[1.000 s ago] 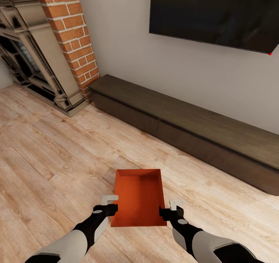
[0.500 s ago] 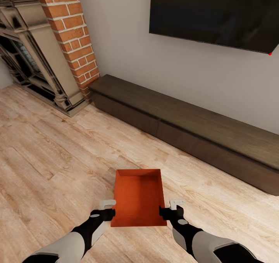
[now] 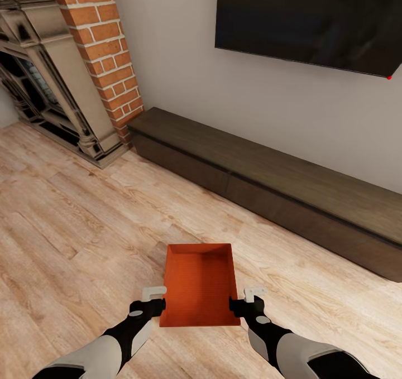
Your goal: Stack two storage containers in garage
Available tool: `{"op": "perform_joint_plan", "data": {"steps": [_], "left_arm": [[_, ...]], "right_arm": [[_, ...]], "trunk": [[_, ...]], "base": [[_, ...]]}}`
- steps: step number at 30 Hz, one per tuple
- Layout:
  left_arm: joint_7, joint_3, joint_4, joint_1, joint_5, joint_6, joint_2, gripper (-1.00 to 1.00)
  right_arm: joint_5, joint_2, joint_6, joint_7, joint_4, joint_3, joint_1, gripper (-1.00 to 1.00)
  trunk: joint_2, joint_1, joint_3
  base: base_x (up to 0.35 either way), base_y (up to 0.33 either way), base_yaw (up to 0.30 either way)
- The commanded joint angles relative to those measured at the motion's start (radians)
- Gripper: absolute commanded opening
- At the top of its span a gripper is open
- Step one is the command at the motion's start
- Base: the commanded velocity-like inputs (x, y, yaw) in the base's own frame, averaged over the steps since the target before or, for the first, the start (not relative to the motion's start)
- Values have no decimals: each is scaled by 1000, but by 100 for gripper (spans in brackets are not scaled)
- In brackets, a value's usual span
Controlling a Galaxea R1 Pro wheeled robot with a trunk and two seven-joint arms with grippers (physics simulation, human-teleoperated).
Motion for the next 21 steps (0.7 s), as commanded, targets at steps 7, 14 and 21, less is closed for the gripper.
{"op": "perform_joint_plan", "data": {"steps": [7, 14, 21], "left_arm": [[4, -3, 3, -1, 5, -6, 0, 100], [4, -3, 4, -1, 5, -7, 1, 100], [4, -3, 4, -1, 5, -7, 0, 100]], "right_arm": [[-9, 0, -7, -2, 3, 8, -1, 100], [-9, 1, -7, -2, 3, 8, -1, 100], [-9, -1, -7, -2, 3, 8, -1, 100]], "trunk": [[0, 0, -1], [0, 0, -1], [0, 0, -1]], "base": [[0, 0, 0], [23, 0, 0], [152, 0, 0]]}}
